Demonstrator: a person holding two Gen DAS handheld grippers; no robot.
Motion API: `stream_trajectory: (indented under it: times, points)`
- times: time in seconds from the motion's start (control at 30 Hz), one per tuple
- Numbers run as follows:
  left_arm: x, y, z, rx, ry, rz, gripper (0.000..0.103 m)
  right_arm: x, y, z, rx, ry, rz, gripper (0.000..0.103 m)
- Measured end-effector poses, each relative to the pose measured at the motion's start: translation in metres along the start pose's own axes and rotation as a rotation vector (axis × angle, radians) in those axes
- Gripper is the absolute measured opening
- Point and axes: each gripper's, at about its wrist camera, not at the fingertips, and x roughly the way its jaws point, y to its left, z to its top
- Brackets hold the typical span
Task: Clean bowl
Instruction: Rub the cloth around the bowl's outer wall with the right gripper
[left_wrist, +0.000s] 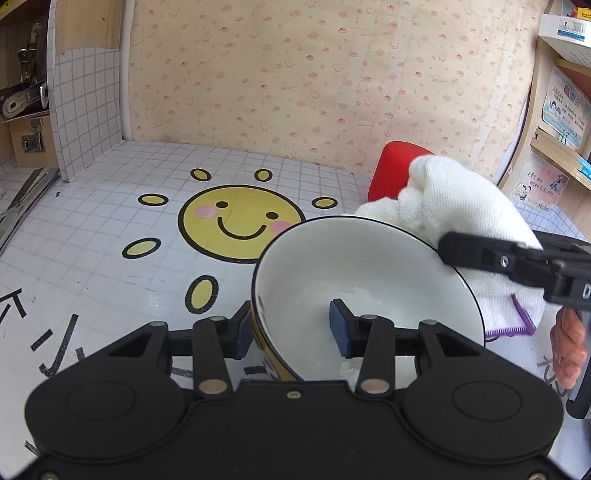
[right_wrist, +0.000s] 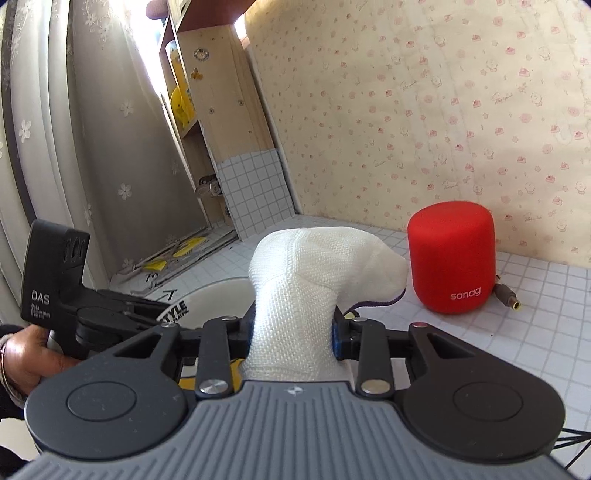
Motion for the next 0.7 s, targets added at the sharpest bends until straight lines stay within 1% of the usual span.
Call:
stream_trajectory:
  times: [0.2,0.3,0.43,0.6,0.7]
  points:
    - [-0.002,-0.004,-0.002,-0.03,-0.003,0.02,0.045,0.027,-0.001,0.018,0.008,-0.003,0.014,0.03]
    - [-0.002,-0.003,-0.003,-0.035,-0.003,0.021,0.045,0.035,0.001,0.019,0.012,0.005,0.014,0.03]
    - [-0.001,-0.002,-0.002,-0.035,0.0,0.016,0.045,0.018,0.003,0.012,0.013,0.006,-0.001,0.03]
    - [-0.001,-0.001,-0.003,-0.037,-0.003,0.009,0.045,-0.014,0.013,-0.002,-0.03,0.029,-0.014,0.03]
    - [-0.001,-0.001,-0.002,-0.037,-0.002,0.005,0.045,-0.02,0.017,-0.007,-0.027,0.035,-0.018,0.03]
